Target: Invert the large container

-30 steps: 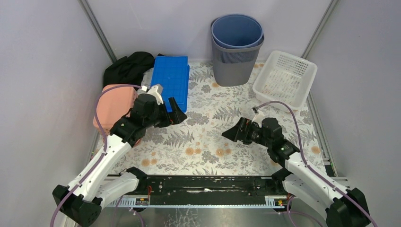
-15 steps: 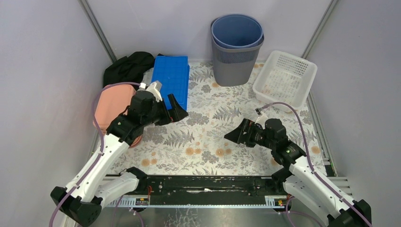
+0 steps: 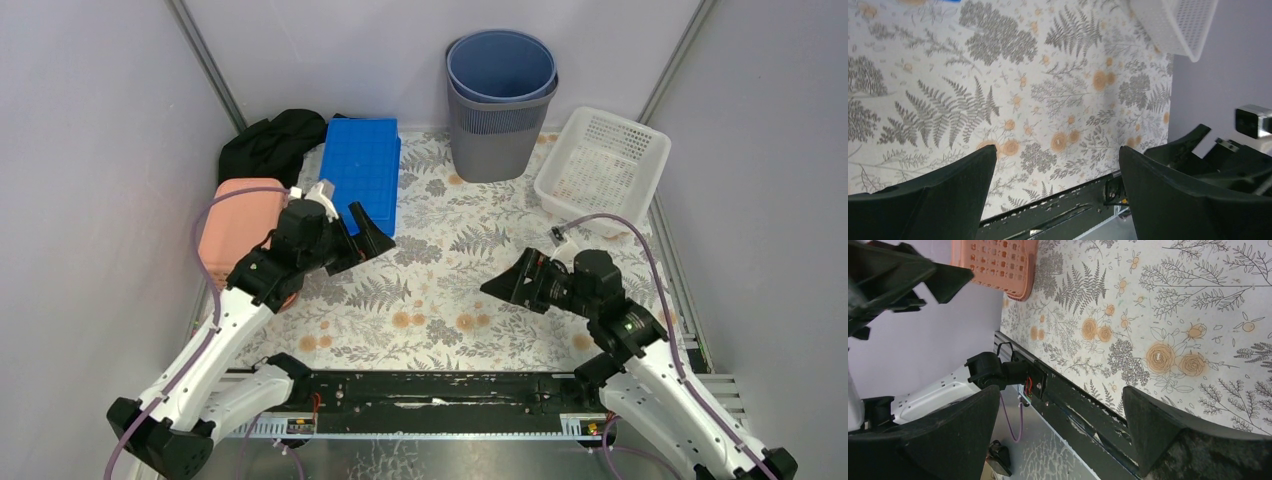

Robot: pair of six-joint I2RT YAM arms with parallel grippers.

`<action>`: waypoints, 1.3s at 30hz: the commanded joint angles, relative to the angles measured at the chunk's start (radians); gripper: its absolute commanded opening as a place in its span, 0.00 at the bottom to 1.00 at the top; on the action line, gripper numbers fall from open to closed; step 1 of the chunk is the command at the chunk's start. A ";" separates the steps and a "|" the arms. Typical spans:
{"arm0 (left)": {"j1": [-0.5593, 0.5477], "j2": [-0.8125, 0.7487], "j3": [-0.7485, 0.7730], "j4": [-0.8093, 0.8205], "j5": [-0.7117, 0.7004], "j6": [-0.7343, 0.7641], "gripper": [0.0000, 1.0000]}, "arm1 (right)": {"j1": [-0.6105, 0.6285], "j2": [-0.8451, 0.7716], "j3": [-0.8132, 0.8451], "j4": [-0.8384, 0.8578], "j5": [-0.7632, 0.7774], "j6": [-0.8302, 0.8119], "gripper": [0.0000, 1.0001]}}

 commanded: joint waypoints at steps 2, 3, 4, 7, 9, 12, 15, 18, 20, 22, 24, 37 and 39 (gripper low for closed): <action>-0.007 -0.017 -0.030 0.024 0.008 -0.018 1.00 | 0.002 -0.117 -0.004 -0.025 -0.022 -0.027 0.99; -0.007 -0.018 -0.012 0.002 0.006 -0.014 1.00 | 0.003 -0.117 0.012 -0.028 -0.022 -0.027 0.99; -0.007 -0.022 0.004 -0.016 0.006 -0.010 1.00 | 0.002 -0.106 0.034 -0.033 -0.027 -0.030 0.99; -0.007 -0.038 0.035 -0.042 0.022 0.001 1.00 | 0.002 -0.043 0.094 -0.037 -0.081 -0.058 1.00; -0.007 -0.051 0.008 -0.043 0.042 0.023 1.00 | 0.002 -0.001 0.106 -0.033 -0.099 -0.066 0.99; -0.007 -0.072 -0.027 -0.065 0.035 0.027 1.00 | 0.003 0.022 0.109 -0.020 -0.128 -0.076 0.99; -0.007 -0.109 -0.058 -0.047 0.044 -0.010 1.00 | 0.003 0.048 0.128 -0.024 -0.131 -0.101 0.99; -0.007 -0.142 -0.080 -0.028 0.054 -0.043 1.00 | 0.003 0.086 0.167 -0.039 -0.144 -0.124 0.99; -0.007 -0.155 -0.094 -0.027 0.059 -0.053 1.00 | 0.002 0.099 0.189 -0.054 -0.155 -0.129 1.00; -0.008 -0.161 -0.111 -0.027 0.063 -0.054 1.00 | 0.004 0.100 0.195 -0.068 -0.165 -0.136 1.00; -0.007 -0.154 -0.127 -0.027 0.073 -0.050 1.00 | 0.003 0.096 0.186 -0.070 -0.165 -0.139 0.99; -0.007 -0.197 -0.145 -0.086 0.112 -0.046 1.00 | 0.003 0.187 0.256 -0.195 -0.119 -0.262 0.99; -0.007 -0.205 -0.161 -0.074 0.126 -0.053 1.00 | 0.003 0.192 0.264 -0.207 -0.095 -0.279 1.00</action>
